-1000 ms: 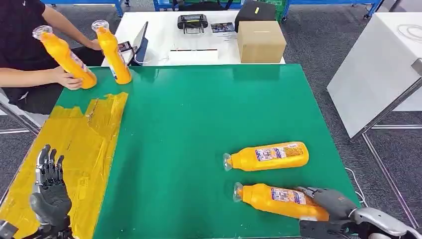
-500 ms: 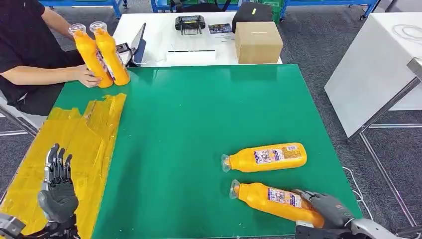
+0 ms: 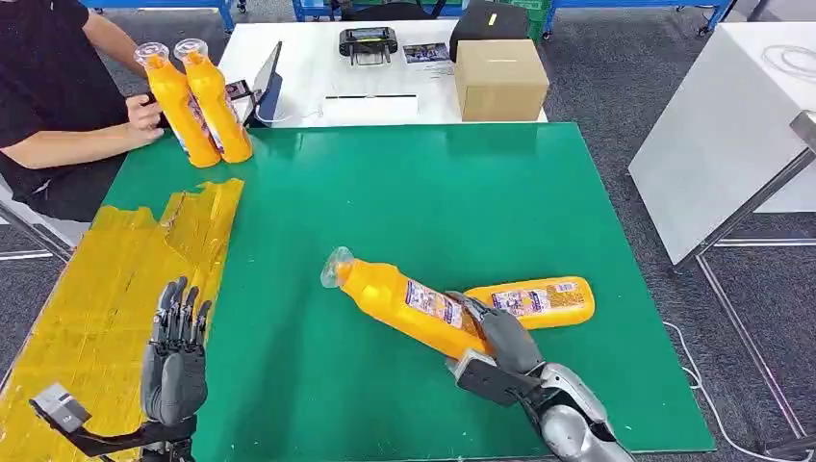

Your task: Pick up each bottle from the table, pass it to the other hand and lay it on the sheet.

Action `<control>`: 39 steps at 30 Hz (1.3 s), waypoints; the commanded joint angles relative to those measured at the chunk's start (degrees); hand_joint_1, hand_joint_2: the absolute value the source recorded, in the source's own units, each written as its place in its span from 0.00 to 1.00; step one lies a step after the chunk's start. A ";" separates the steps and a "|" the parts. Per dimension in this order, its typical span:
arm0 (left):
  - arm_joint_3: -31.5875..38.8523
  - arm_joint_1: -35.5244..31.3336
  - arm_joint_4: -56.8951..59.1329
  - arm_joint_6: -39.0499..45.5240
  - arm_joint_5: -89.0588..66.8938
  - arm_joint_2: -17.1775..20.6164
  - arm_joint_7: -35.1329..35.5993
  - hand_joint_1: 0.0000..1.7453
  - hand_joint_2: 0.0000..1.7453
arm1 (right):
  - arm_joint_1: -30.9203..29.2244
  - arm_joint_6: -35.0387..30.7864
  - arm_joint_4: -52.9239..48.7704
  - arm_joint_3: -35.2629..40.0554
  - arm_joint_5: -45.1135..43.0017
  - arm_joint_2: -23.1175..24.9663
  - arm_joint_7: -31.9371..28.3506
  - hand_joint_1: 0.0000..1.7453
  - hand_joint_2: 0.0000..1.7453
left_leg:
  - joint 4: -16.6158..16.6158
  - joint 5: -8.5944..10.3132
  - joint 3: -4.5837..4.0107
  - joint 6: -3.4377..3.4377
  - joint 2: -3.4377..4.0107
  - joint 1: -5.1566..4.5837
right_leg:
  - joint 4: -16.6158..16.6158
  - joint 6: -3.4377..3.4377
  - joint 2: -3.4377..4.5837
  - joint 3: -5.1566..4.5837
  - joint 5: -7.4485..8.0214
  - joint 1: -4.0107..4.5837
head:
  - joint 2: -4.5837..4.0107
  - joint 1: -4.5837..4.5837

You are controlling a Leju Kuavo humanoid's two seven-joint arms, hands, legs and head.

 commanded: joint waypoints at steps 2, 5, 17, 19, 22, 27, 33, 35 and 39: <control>-11.80 1.97 -1.18 0.71 4.27 3.19 2.38 0.00 1.00 | -15.13 0.33 12.95 7.23 -2.06 12.68 0.61 1.00 1.00 | -0.02 -0.03 0.00 -0.04 0.29 0.02 | -0.01 -0.06 0.31 -0.14 0.06 0.03 | 0.00 -0.02; -12.24 1.96 -1.01 0.66 4.59 3.45 2.32 0.00 1.00 | -15.99 0.43 13.47 8.14 -2.32 13.53 0.77 1.00 1.00 | -0.02 -0.03 0.04 -0.06 0.14 0.06 | -0.05 -0.08 0.18 -0.10 0.03 0.07 | 0.00 0.00; -14.56 1.42 0.77 0.42 5.68 4.49 2.65 0.00 1.00 | -18.78 0.36 16.92 17.59 -2.43 19.18 1.44 1.00 1.00 | -0.04 -0.01 -0.08 -0.03 0.08 0.02 | -0.03 -0.04 0.11 -0.18 0.02 0.06 | 0.00 0.00; -14.56 1.45 0.78 0.41 5.68 4.50 2.64 0.00 1.00 | -18.60 0.11 16.96 17.73 -2.38 19.41 1.53 1.00 1.00 | -0.05 -0.01 -0.08 -0.03 0.05 0.04 | -0.06 -0.04 0.09 -0.16 0.03 0.08 | 0.00 0.00; -14.46 1.51 0.67 0.70 5.53 4.44 2.46 0.00 1.00 | -18.92 -0.09 17.54 19.18 -2.39 19.35 1.64 1.00 1.00 | -0.04 -0.02 -0.06 -0.03 -0.02 0.05 | -0.07 -0.05 0.03 -0.12 0.01 0.09 | 0.00 0.02; -12.92 1.60 0.59 1.35 5.44 3.57 1.84 0.00 1.00 | -18.01 0.75 19.97 26.86 -1.69 21.25 1.59 1.00 1.00 | -0.09 -0.05 0.02 -0.04 0.10 0.08 | -0.13 -0.06 0.15 -0.06 0.02 0.12 | 0.00 0.02; -11.66 1.65 0.65 1.21 5.64 2.72 1.51 0.00 1.00 | -15.93 0.57 22.48 33.79 -0.64 22.05 1.00 1.00 1.00 | -0.10 -0.02 -0.03 -0.05 -0.10 0.07 | -0.15 -0.06 -0.06 -0.09 -0.02 0.12 | 0.00 0.00; -11.49 1.36 0.90 1.38 5.75 2.57 1.58 0.00 1.00 | -16.68 0.52 23.44 34.58 -0.83 22.12 0.61 1.00 1.00 | -0.10 -0.01 -0.05 -0.03 -0.10 0.07 | -0.16 -0.04 -0.06 -0.11 -0.01 0.11 | 0.00 0.00; -10.93 0.81 1.57 1.79 6.07 2.22 1.61 0.00 1.00 | -17.40 0.77 24.37 35.37 -1.15 22.26 0.28 1.00 1.00 | -0.09 0.02 -0.14 -0.01 -0.18 0.05 | -0.13 -0.03 -0.15 -0.19 -0.01 0.09 | 0.00 -0.04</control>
